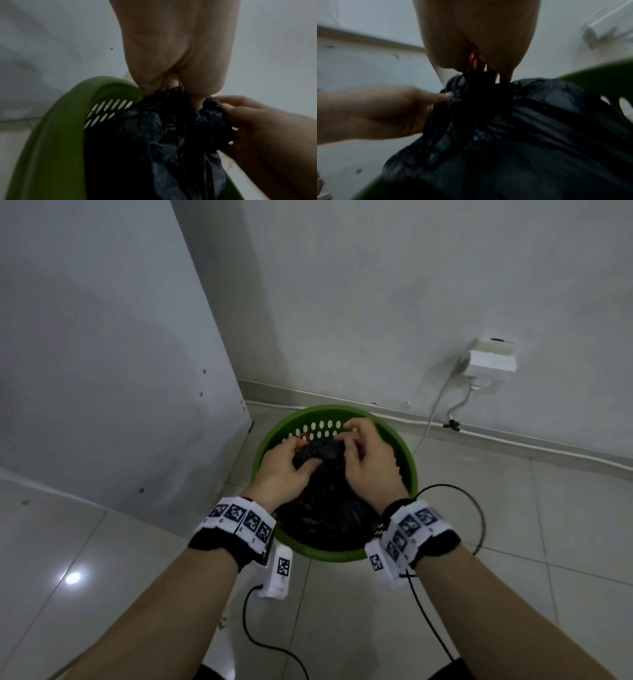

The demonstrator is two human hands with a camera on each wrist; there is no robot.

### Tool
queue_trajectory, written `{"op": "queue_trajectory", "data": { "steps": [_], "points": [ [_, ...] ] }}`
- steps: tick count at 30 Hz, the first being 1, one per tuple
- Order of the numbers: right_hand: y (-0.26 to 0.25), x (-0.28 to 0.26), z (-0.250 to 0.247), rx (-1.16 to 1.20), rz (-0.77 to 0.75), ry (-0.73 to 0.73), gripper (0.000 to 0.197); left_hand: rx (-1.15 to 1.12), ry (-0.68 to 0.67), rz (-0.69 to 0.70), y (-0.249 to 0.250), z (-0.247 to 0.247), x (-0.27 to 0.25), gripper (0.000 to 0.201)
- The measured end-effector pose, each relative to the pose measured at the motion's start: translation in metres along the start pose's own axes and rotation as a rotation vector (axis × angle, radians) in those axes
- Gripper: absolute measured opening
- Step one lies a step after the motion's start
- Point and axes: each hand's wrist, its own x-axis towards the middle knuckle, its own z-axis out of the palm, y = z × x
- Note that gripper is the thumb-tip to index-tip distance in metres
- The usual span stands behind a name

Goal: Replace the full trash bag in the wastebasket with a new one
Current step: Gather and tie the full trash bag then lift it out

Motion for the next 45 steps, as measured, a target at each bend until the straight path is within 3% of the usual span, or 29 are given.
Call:
{"op": "queue_trajectory", "data": {
  "steps": [3,5,8,10,12,14,16,18,19,20,22,23,24,26,27,29,31,40,45],
  "points": [
    [0.002,-0.014,0.024,-0.028,0.058,-0.185,0.050,-0.192,0.024,-0.114,0.003,0.006,-0.001,0.020],
    [-0.003,-0.016,0.036,0.028,0.158,-0.212,0.062,-0.420,-0.020,-0.195,0.010,0.007,-0.008,0.017],
    [-0.005,-0.004,0.042,0.134,0.329,-0.128,0.072,-0.919,-0.227,-0.301,0.017,0.005,-0.020,0.037],
    [-0.002,0.005,0.045,0.112,0.344,-0.093,0.065,-1.110,-0.302,-0.357,0.015,0.002,-0.025,0.051],
    [0.002,0.011,0.047,0.130,0.373,-0.043,0.045,-1.063,-0.362,-0.339,0.010,-0.001,-0.028,0.056],
    [0.007,0.017,0.043,0.165,0.430,0.076,0.026,-0.853,-0.353,-0.252,0.007,-0.003,-0.027,0.047],
    [0.013,0.023,0.033,0.153,0.500,0.210,0.020,-0.580,-0.170,-0.199,0.001,-0.012,-0.022,0.026],
    [0.012,0.028,0.025,0.116,0.473,0.252,0.020,-0.305,0.142,-0.177,-0.018,-0.024,-0.015,0.018],
    [0.011,0.029,0.024,0.119,0.439,0.253,0.015,-0.187,0.223,-0.189,-0.030,-0.029,-0.014,0.019],
    [0.007,0.029,0.023,0.165,0.410,0.241,0.009,-0.077,0.206,-0.229,-0.039,-0.032,-0.015,0.023],
    [0.006,0.030,0.028,0.292,0.424,0.216,0.055,0.021,-0.021,-0.384,-0.047,-0.029,-0.020,0.024],
    [0.005,0.030,0.029,0.329,0.474,0.196,0.071,-0.026,-0.103,-0.455,-0.045,-0.025,-0.023,0.022],
    [0.006,0.030,0.030,0.321,0.510,0.163,0.070,-0.137,-0.131,-0.516,-0.044,-0.023,-0.027,0.019],
    [0.009,0.031,0.029,0.285,0.505,0.082,0.035,-0.352,-0.087,-0.578,-0.038,-0.020,-0.030,0.017],
    [0.005,0.030,0.026,0.255,0.499,0.051,0.031,-0.402,-0.071,-0.584,-0.038,-0.019,-0.029,0.017],
    [-0.005,0.031,0.021,0.184,0.455,-0.006,0.055,-0.462,-0.080,-0.612,-0.038,-0.018,-0.029,0.021],
    [-0.011,0.035,0.016,0.130,0.406,-0.033,0.060,-0.521,-0.082,-0.652,-0.037,-0.015,-0.030,0.027],
    [-0.058,0.055,-0.034,0.303,0.218,0.205,0.056,-0.658,-0.029,-0.669,-0.036,-0.008,-0.041,0.010],
    [-0.085,0.063,-0.033,0.209,0.098,0.153,0.054,-0.687,-0.041,-0.611,-0.023,-0.014,-0.037,0.022]
  ]
}}
